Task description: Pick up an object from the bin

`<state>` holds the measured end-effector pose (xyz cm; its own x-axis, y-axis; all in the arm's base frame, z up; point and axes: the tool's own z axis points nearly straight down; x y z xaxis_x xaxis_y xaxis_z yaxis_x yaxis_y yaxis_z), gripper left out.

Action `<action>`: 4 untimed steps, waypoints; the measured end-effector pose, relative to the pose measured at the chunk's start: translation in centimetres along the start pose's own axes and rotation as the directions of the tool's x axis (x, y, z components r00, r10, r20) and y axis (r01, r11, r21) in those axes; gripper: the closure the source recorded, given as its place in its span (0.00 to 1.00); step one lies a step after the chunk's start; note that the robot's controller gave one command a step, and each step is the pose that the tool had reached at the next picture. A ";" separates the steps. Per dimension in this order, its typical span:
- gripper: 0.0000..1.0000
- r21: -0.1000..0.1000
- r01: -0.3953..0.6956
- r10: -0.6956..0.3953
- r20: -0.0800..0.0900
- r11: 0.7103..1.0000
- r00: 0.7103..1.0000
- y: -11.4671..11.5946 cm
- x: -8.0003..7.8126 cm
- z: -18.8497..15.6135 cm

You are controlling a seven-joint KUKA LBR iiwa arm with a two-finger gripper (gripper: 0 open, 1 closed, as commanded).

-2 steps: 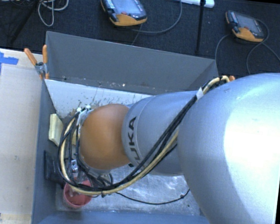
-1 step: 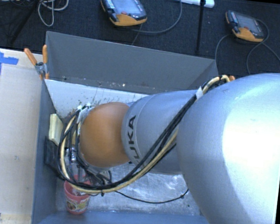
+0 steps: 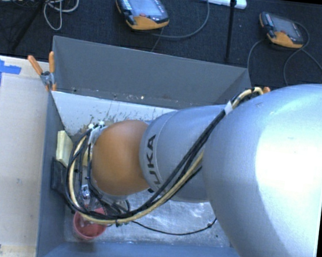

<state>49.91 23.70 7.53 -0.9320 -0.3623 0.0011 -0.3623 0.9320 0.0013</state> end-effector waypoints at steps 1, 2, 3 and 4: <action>1.00 0.000 0.000 0.000 0.000 1.000 1.000 0.0 0.0 0.0; 1.00 0.001 0.013 -0.013 -0.006 1.000 1.000 -0.2 0.3 -4.9; 1.00 0.001 0.037 -0.037 -0.001 0.999 0.999 -0.7 0.4 -9.7; 1.00 0.001 0.041 -0.041 -0.001 0.999 0.999 -0.8 0.4 -10.7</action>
Offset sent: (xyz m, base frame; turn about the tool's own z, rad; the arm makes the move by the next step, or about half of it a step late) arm 0.0017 -0.0049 0.1092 -0.0259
